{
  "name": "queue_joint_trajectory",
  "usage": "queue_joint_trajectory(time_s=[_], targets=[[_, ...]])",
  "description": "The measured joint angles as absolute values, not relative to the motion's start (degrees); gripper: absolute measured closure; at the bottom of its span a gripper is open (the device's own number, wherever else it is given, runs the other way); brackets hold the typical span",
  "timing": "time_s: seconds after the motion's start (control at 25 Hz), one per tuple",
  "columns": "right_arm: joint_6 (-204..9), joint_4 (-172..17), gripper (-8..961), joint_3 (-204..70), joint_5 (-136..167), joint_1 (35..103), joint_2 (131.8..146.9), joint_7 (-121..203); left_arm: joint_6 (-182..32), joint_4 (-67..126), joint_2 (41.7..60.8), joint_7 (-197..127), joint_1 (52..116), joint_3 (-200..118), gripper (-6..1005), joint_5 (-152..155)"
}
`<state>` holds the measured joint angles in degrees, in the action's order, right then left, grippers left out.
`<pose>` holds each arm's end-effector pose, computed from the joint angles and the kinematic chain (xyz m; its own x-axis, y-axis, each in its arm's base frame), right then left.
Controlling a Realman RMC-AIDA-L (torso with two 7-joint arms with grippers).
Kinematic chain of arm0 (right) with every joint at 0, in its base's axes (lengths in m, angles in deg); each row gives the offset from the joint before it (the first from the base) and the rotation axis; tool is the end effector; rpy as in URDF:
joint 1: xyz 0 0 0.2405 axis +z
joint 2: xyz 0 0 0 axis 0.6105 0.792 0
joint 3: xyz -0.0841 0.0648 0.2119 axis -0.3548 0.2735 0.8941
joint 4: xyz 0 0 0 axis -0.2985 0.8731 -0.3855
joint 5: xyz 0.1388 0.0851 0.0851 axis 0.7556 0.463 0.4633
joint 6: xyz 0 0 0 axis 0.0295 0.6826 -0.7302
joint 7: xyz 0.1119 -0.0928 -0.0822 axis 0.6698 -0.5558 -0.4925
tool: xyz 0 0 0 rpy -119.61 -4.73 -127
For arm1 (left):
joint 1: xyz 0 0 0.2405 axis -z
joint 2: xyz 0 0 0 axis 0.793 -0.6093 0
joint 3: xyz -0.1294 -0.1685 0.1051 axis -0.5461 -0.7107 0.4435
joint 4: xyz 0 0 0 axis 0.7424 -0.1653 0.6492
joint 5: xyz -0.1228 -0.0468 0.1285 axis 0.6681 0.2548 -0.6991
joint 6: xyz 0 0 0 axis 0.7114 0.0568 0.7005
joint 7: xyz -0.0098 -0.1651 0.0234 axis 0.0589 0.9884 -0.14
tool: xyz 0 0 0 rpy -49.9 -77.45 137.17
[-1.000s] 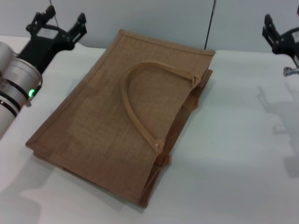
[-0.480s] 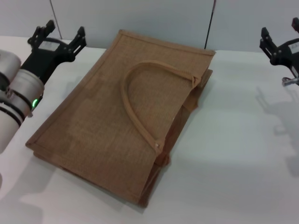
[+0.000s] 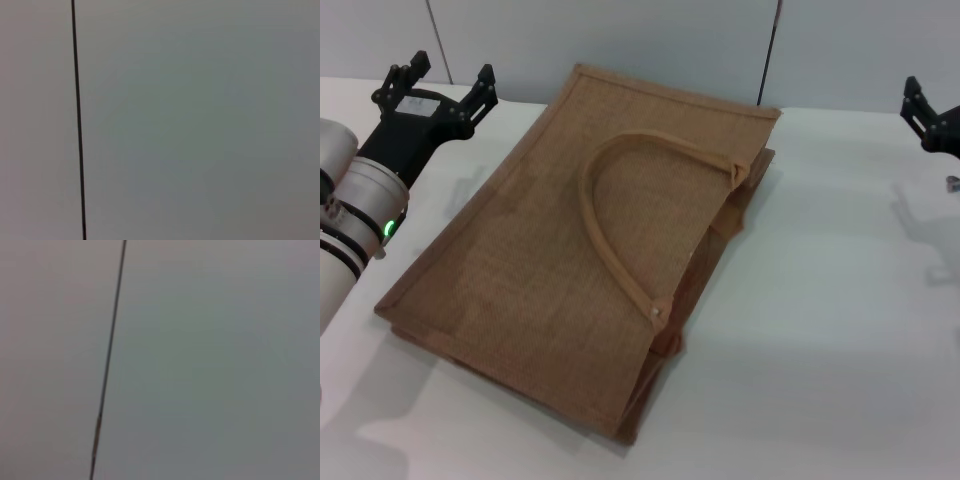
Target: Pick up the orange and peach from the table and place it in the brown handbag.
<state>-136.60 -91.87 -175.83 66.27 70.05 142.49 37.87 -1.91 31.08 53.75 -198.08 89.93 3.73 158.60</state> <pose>0.2590 0.3991 0.0126 0.8154 -0.0014 -0.5789 -0.5688 -0.1877 -0.8008 -0.2589 0.3889 0.0269 0.7154 -0.0806 0.6941 0.6617 -0.2411 -0.7100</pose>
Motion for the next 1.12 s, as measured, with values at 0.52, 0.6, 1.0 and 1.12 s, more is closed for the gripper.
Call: queue_joint_trajectory(time_s=[0.52,0.6,1.0,1.12], targets=[[-136.2,-89.7,180,-175.4,66.8,71.4,142.37,37.9,-5.5,31.1,53.5,-198.1,90.6,3.9,139,158.6],[-136.2,-89.6,180,-175.4,66.8,71.4,142.39,37.9,-6.1,31.1,53.49,-198.1,90.8,3.9,139,158.6],[-136.2,-89.3,180,-175.4,66.8,71.5,142.45,38.0,-6.6,31.1,53.48,-198.1,91.0,3.8,139,158.6],[-136.2,-89.3,180,-175.4,66.8,71.6,142.45,38.0,-6.8,31.1,53.48,-198.1,91.0,3.8,139,158.6]])
